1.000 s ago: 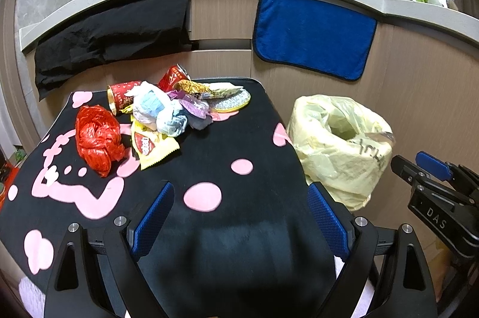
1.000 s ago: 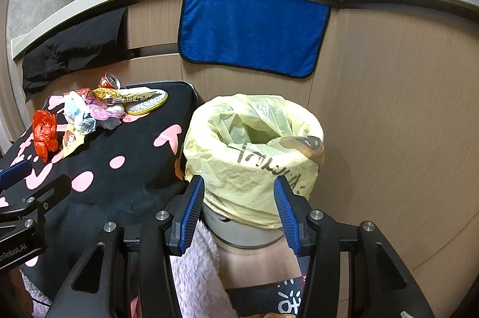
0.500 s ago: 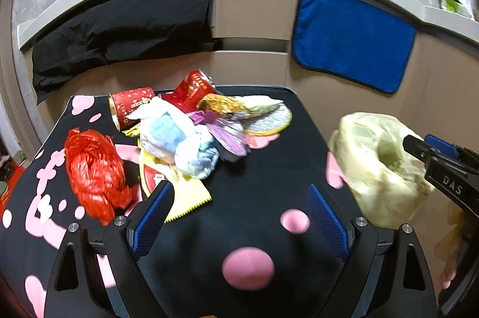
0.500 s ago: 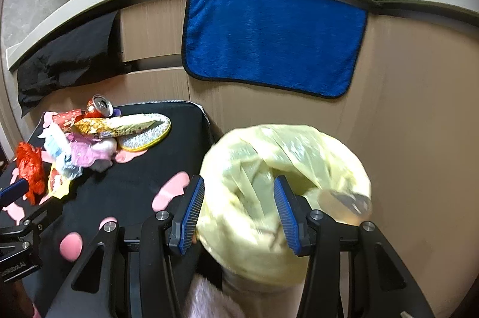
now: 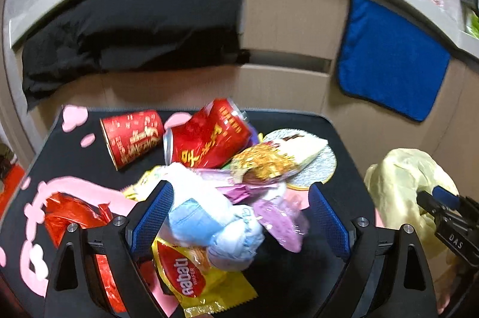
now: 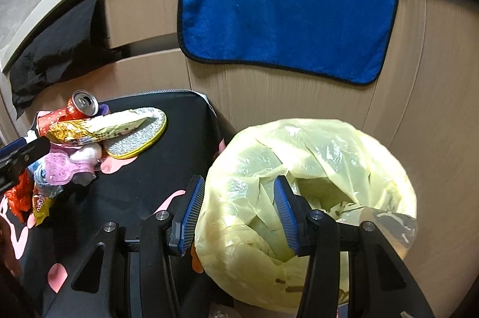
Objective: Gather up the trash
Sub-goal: 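Move the left tool to the wrapper pile and grasp a white wrapper, then grasp a white snack wrapper with the right tool and lift it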
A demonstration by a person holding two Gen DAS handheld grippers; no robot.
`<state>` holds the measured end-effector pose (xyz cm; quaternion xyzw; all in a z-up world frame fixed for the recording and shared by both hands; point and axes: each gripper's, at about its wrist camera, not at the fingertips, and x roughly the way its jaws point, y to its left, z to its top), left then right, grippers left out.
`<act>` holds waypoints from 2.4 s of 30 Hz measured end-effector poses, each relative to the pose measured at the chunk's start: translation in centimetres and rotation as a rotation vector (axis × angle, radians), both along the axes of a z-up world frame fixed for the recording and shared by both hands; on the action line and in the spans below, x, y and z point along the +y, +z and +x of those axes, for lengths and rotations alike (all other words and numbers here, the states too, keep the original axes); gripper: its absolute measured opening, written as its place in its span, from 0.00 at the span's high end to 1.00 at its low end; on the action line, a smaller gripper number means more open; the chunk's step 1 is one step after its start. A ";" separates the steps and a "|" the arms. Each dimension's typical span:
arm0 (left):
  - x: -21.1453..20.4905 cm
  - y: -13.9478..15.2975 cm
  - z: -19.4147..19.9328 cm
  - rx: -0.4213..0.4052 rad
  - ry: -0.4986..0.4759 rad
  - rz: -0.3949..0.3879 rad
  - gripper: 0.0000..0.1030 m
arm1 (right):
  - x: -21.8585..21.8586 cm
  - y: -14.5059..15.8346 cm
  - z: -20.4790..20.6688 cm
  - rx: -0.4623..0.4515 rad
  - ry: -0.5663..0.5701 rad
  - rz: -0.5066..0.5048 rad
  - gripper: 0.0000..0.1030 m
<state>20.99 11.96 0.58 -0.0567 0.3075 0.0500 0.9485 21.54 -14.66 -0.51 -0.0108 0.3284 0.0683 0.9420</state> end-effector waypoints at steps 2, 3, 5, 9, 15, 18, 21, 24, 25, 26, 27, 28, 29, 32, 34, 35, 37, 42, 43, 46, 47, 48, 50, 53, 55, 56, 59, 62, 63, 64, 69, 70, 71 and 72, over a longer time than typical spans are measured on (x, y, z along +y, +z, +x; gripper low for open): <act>0.5 -0.7 0.3 0.026 0.010 -0.020 0.11 | -0.1 -0.4 0.3 0.008 -0.005 -0.009 0.55; 0.8 -1.1 0.4 0.037 0.018 -0.026 0.11 | -0.2 -0.5 0.5 0.010 -0.009 -0.012 0.55; 1.0 -1.5 0.5 0.052 0.025 -0.042 0.13 | -0.3 -0.9 0.7 0.020 -0.017 -0.012 0.55; 1.8 -2.3 0.5 0.085 0.020 -0.108 0.21 | -0.4 -1.3 0.9 0.037 -0.021 -0.005 0.55; 2.5 -2.3 -0.4 0.076 -0.030 -0.190 0.52 | 0.6 -1.0 1.0 0.038 -0.005 -0.034 0.55; 2.4 -1.7 -1.1 0.061 -0.066 -0.207 0.71 | 1.5 -0.6 1.1 0.035 0.011 -0.058 0.55; 2.2 -0.9 -1.9 0.039 -0.100 -0.211 0.81 | 2.7 0.0 1.4 0.032 0.031 -0.069 0.55; 2.2 -0.2 -2.8 0.003 -0.121 -0.206 0.85 | 4.1 0.9 1.9 0.033 0.057 -0.068 0.55; 2.3 -0.2 -3.0 -0.003 -0.122 -0.207 0.86 | 4.7 1.3 2.3 0.038 0.071 -0.060 0.55; 2.5 -0.2 -3.1 -0.005 -0.127 -0.213 0.87 | 5.4 1.7 2.7 0.044 0.083 -0.052 0.55; 2.9 -0.3 -3.3 -0.003 -0.138 -0.226 0.88 | 6.0 2.0 3.0 0.048 0.090 -0.045 0.55; 3.2 -0.5 -3.4 0.001 -0.143 -0.240 0.88 | 6.7 2.3 3.4 0.053 0.097 -0.037 0.55; 3.7 -0.7 -3.6 0.003 -0.146 -0.257 0.88 | 7.4 2.6 3.8 0.061 0.105 -0.028 0.55; 5.2 -1.0 -4.2 0.001 -0.147 -0.307 0.89 | 9.7 2.8 5.0 0.097 0.134 0.007 0.55; 6.0 -1.2 -4.6 -0.003 -0.147 -0.331 0.89 | 11.4 2.5 5.8 0.124 0.154 0.009 0.55; 6.2 -1.2 -4.6 -0.001 -0.151 -0.337 0.89 | 12.3 2.3 6.4 0.139 0.160 0.007 0.55; 6.4 -1.4 -4.6 0.017 -0.168 -0.342 0.88 | 13.6 1.9 7.6 0.152 0.153 0.008 0.55; 6.5 -2.3 -4.7 0.036 -0.162 -0.299 0.88 | 15.2 1.8 10.0 0.143 0.102 0.051 0.55; 6.6 -2.5 -4.7 0.043 -0.161 -0.306 0.88 | 15.5 1.7 10.4 0.141 0.095 0.053 0.55; 7.0 -3.2 -4.7 0.076 -0.170 -0.338 0.87 | 16.7 0.9 11.8 0.159 0.091 0.035 0.55; 7.1 -3.4 -4.7 0.078 -0.171 -0.343 0.86 | 17.1 0.4 12.1 0.174 0.096 0.030 0.53; 7.1 -3.4 -4.8 0.077 -0.170 -0.341 0.85 | 17.3 0.1 12.1 0.181 0.099 0.017 0.53; 7.2 -3.5 -5.0 0.079 -0.163 -0.335 0.83 | 17.9 -0.3 11.7 0.164 0.102 -0.028 0.53; 7.4 -3.6 -5.1 0.086 -0.155 -0.348 0.76 | 18.7 -0.6 11.0 0.139 0.117 -0.092 0.53; 7.5 -3.6 -5.2 0.088 -0.150 -0.356 0.73 | 18.6 -0.8 10.9 0.159 0.127 -0.100 0.54; 7.5 -3.6 -5.2 0.089 -0.148 -0.354 0.73 | 18.3 -0.8 10.8 0.166 0.126 -0.087 0.54; 7.4 -3.8 -5.4 0.099 -0.146 -0.360 0.73 | 16.9 -0.7 10.3 0.184 0.128 -0.030 0.63; 7.2 -4.0 -5.3 0.123 -0.133 -0.375 0.73 | 15.2 -0.2 9.3 0.160 0.139 -0.005 0.72; 7.2 -4.1 -5.2 0.131 -0.129 -0.380 0.73 | 14.5 0.1 8.8 0.147 0.154 0.009 0.73; 7.1 -4.2 -5.1 0.137 -0.122 -0.387 0.73 | 14.2 0.4 8.4 0.139 0.162 0.016 0.75; 6.4 -3.6 -5.5 0.133 -0.097 -0.370 0.85 | 12.0 2.2 5.7 0.091 0.184 -0.020 0.75; 6.2 -3.4 -5.7 0.135 -0.095 -0.363 0.87 | 11.9 2.8 5.2 0.086 0.193 -0.025 0.75; 5.9 -3.1 -5.8 0.138 -0.094 -0.353 0.89 | 11.6 3.0 4.7 0.074 0.204 -0.032 0.75; 5.6 -2.6 -5.9 0.137 -0.089 -0.337 0.91 | 11.4 3.3 4.2 0.062 0.214 -0.042 0.75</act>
